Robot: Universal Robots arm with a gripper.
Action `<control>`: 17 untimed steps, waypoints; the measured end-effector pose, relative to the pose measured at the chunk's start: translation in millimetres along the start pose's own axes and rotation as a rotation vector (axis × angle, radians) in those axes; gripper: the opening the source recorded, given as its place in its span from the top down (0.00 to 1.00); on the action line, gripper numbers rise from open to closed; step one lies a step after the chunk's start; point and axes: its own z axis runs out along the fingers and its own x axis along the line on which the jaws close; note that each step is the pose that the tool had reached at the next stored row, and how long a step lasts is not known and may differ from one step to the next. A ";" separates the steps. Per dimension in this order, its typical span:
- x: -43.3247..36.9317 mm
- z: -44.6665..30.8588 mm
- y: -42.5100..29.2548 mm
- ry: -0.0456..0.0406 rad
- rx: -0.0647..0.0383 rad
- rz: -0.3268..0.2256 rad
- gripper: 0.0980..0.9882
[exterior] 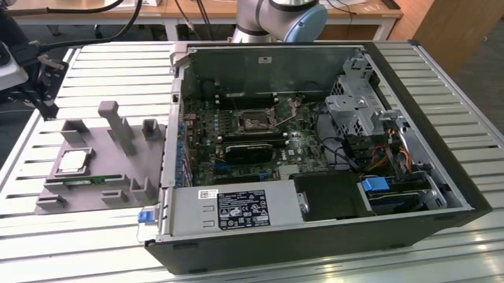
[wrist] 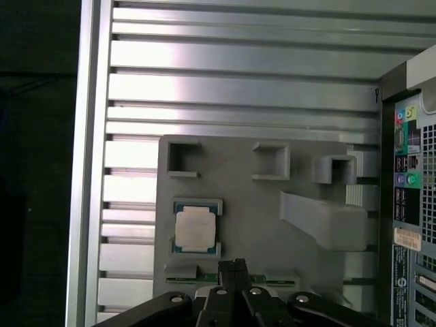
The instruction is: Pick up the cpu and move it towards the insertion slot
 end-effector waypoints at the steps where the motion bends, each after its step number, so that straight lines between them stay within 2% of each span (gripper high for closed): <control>1: 0.1 1.6 0.0 -0.0004 0.000 0.000 1.00; 17: 4.2 30.8 -1.0 -0.0109 0.000 0.000 1.00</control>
